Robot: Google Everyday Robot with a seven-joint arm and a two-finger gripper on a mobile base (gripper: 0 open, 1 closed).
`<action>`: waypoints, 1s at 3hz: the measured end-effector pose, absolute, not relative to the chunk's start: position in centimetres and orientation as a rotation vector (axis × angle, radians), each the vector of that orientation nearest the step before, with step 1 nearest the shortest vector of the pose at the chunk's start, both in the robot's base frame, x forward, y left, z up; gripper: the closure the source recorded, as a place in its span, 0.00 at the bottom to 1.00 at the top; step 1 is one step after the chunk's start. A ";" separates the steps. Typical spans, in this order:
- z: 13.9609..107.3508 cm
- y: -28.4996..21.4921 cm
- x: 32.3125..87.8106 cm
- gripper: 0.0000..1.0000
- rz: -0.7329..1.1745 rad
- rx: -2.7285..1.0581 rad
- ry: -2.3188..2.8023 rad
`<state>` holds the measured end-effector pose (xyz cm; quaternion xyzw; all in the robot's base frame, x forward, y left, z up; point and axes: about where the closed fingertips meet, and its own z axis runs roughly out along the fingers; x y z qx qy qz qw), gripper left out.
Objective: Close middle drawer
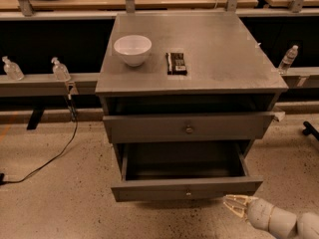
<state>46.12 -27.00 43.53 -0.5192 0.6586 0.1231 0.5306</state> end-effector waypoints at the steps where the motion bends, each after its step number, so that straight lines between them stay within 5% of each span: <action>1: 42.2 -26.3 46.0 1.00 0.313 -1.216 1.575; 3: 40.1 -24.8 48.4 1.00 0.245 -1.135 1.477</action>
Offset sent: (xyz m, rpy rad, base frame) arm 0.0109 0.0135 -0.0405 0.0978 -0.1093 -0.0613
